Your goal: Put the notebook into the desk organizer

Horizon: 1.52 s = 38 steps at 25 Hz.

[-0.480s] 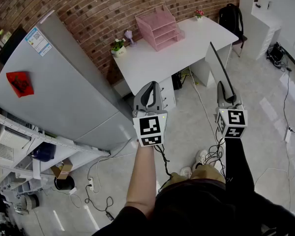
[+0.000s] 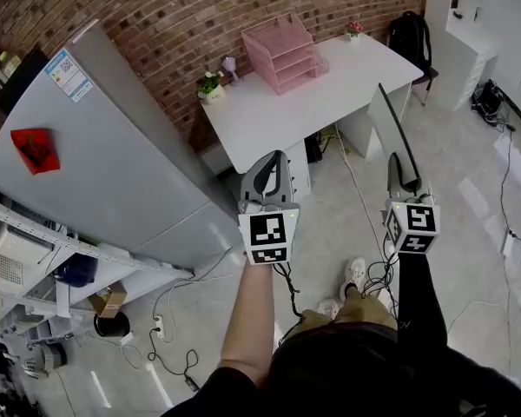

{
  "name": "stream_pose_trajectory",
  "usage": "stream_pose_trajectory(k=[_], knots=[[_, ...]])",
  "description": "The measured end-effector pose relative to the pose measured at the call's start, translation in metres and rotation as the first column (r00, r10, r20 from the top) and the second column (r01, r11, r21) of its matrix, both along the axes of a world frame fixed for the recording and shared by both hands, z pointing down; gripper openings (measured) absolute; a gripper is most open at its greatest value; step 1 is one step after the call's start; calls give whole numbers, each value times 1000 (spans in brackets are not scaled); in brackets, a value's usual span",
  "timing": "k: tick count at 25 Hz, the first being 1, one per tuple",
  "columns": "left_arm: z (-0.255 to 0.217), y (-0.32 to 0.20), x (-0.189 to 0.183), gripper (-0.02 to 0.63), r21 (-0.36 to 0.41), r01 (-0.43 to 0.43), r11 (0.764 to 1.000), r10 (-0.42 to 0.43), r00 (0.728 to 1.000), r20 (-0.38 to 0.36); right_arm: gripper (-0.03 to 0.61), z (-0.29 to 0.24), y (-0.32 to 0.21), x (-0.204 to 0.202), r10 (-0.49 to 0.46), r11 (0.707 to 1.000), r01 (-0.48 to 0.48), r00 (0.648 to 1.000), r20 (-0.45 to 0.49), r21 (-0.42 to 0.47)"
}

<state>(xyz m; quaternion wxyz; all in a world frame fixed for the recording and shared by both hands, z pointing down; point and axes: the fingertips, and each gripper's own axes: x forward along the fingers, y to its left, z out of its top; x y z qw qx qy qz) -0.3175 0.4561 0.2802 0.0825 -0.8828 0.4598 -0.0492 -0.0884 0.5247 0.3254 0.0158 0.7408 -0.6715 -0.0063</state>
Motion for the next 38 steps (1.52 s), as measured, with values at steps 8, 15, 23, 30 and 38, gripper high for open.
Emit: stream_pose_trajectory(k=[8, 15, 23, 30, 38], knots=[[-2, -20, 13, 9, 7, 13, 1000, -13, 1000, 12, 9, 8, -23, 16, -10, 1000, 10, 1000, 23, -1], [0, -61, 39, 9, -5, 26, 1000, -26, 999, 20, 9, 10, -68, 39, -36, 999, 35, 999, 31, 7], [-1, -131, 90, 9, -1, 55, 998, -55, 998, 17, 9, 8, -140, 94, -66, 998, 65, 997, 36, 26], [10, -173, 135, 9, -22, 61, 998, -61, 998, 11, 9, 13, -183, 138, -86, 996, 84, 995, 48, 37], [15, -196, 166, 9, -34, 50, 998, -50, 999, 10, 9, 14, -205, 167, -78, 996, 75, 995, 65, 46]])
